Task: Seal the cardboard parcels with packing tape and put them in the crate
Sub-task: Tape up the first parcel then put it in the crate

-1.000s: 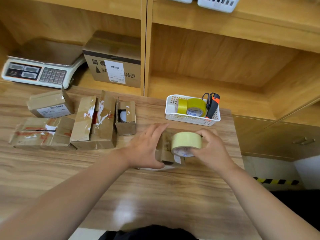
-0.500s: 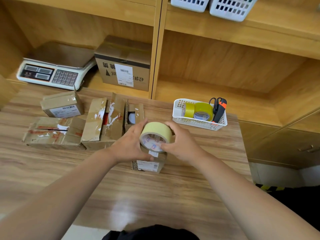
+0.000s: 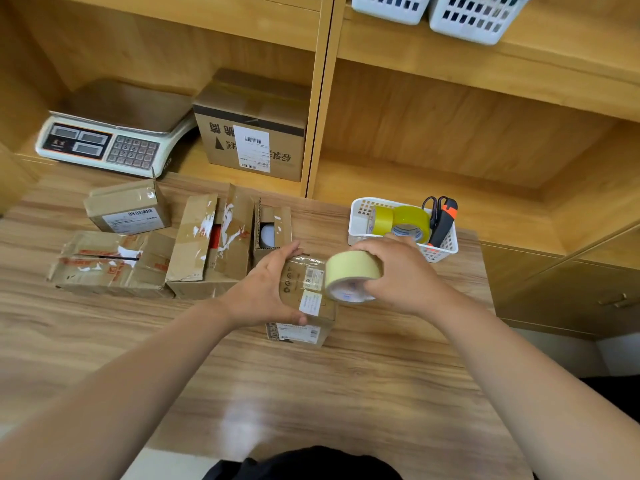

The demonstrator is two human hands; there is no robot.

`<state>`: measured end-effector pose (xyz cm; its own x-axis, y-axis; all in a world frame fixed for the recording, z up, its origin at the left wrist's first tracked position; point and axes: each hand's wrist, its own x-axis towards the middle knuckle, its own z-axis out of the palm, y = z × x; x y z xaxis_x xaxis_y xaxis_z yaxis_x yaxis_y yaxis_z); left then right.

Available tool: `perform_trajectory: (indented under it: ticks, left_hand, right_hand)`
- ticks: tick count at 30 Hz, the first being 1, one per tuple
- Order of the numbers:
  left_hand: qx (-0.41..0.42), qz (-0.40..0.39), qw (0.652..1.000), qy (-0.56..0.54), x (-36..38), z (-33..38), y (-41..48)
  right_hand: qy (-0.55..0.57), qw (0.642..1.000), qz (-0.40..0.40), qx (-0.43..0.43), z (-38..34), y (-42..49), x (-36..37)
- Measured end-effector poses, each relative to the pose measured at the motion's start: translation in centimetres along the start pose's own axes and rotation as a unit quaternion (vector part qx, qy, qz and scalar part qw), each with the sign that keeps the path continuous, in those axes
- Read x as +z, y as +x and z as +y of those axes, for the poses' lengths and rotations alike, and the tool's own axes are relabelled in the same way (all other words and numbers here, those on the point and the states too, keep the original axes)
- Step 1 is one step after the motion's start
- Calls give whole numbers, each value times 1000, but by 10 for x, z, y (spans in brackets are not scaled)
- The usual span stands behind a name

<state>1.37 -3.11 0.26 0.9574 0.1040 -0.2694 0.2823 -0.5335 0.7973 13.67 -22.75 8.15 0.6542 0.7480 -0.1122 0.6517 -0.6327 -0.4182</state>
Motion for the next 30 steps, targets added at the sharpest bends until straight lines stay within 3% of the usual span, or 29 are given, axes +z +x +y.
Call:
perform_trajectory:
  ticks: [17, 30]
  left_hand:
    - [6, 2, 1000, 26, 1, 5, -2]
    - [8, 5, 999, 37, 1, 4, -3]
  right_hand:
    - [-251, 966, -33, -57, 31, -19, 11]
    - [-257, 965, -17, -53, 36, -20, 17]
